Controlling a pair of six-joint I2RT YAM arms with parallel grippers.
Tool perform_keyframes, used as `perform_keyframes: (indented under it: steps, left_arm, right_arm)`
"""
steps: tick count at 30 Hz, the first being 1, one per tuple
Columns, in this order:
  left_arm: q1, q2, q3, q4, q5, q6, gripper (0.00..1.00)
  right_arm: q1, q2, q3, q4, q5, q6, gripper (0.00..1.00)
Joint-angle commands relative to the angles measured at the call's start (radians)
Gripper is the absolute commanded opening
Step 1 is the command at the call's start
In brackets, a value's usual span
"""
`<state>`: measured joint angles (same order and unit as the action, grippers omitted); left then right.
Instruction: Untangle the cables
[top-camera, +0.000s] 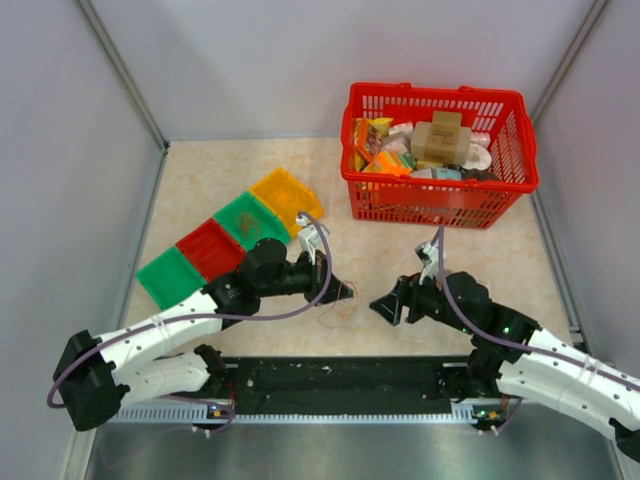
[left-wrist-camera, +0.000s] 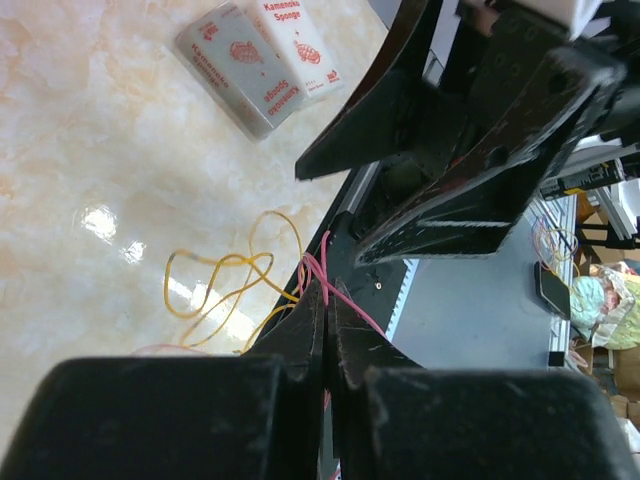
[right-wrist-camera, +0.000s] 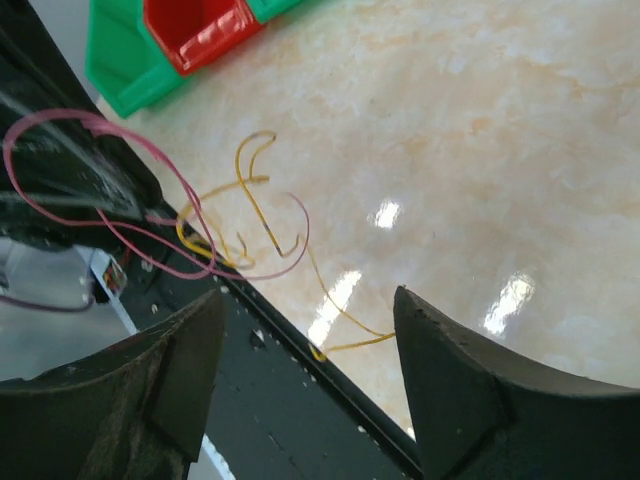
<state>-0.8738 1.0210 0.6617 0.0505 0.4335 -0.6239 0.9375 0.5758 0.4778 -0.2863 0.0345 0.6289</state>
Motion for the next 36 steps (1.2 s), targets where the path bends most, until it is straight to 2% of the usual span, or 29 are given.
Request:
perform_keyframes:
  steps: [1, 3, 5, 9, 11, 16, 24, 32, 34, 36]
  left_arm:
    - [0.006, -0.007, 0.049, 0.032, 0.025, 0.012, 0.0]
    - [0.006, -0.012, 0.053, 0.031, 0.031, 0.009, 0.0]
    - [0.006, -0.015, 0.058, 0.031, 0.034, 0.007, 0.0]
    - [0.006, -0.015, 0.064, 0.025, 0.04, 0.006, 0.0]
    - [0.006, -0.012, 0.065, 0.026, 0.048, 0.004, 0.0]
    - [0.006, -0.001, 0.064, 0.034, 0.079, -0.007, 0.0]
    - [0.006, -0.015, 0.058, 0.037, 0.085, -0.011, 0.0]
    - [0.006, -0.027, 0.05, 0.043, 0.085, -0.023, 0.0]
    - [0.006, -0.03, 0.05, 0.042, 0.086, -0.023, 0.0]
    - [0.006, -0.029, 0.055, 0.04, 0.085, -0.022, 0.0]
  right_arm:
    - [-0.002, -0.018, -0.067, 0.168, -0.119, -0.029, 0.57]
    - [0.001, 0.028, -0.061, 0.226, -0.151, -0.024, 0.39]
    - [0.018, 0.07, -0.047, 0.256, -0.151, -0.043, 0.33]
    - [0.041, 0.125, -0.051, 0.343, -0.162, -0.106, 0.4]
    - [0.041, 0.145, -0.093, 0.43, -0.195, -0.149, 0.45]
    - [0.041, 0.191, -0.182, 0.625, -0.24, -0.19, 0.52]
    - [0.053, 0.259, -0.197, 0.795, -0.243, -0.184, 0.48]
    - [0.064, 0.203, -0.237, 0.84, -0.136, -0.175, 0.53]
    - [0.067, 0.2, -0.231, 0.834, -0.153, -0.179, 0.52]
    - [0.067, 0.205, -0.232, 0.846, -0.172, -0.172, 0.46]
